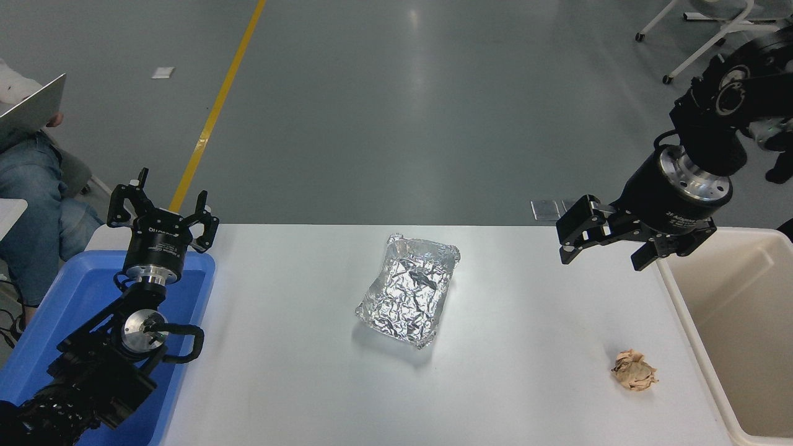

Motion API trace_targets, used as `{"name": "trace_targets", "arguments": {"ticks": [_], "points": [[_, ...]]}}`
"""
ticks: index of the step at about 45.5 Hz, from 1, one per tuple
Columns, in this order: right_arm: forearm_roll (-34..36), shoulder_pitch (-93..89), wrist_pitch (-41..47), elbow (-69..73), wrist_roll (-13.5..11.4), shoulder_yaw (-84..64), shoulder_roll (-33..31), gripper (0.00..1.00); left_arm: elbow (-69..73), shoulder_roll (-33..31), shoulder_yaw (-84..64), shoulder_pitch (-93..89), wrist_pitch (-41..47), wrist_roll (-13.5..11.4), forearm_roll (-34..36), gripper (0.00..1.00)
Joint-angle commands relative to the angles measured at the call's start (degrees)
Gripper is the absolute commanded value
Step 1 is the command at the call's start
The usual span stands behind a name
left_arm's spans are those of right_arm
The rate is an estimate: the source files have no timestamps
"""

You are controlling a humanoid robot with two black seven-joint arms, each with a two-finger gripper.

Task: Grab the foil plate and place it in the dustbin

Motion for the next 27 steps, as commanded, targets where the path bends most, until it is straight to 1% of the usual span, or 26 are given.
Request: {"name": "trace_targets", "arguments": {"ticks": [1,16,27], "points": [[0.02,-0.11,0.0,-0.01,0.0,0.05,0.16,1.0,-0.08,-0.09,0.09,0.0,0.0,0.0,0.0,0.99],[0.11,-0.72,-0.09,-0.37,0.0,0.31,1.39,1.0,-0.08,0.0,0.09,0.0,0.0,0.0,0.0,0.99],[0.81,-0.73,-0.09,-1.24,0.09,1.02,5.61,1.0,0.01,0.0,0.0,0.0,0.0,0.0,0.0,0.99]]}}
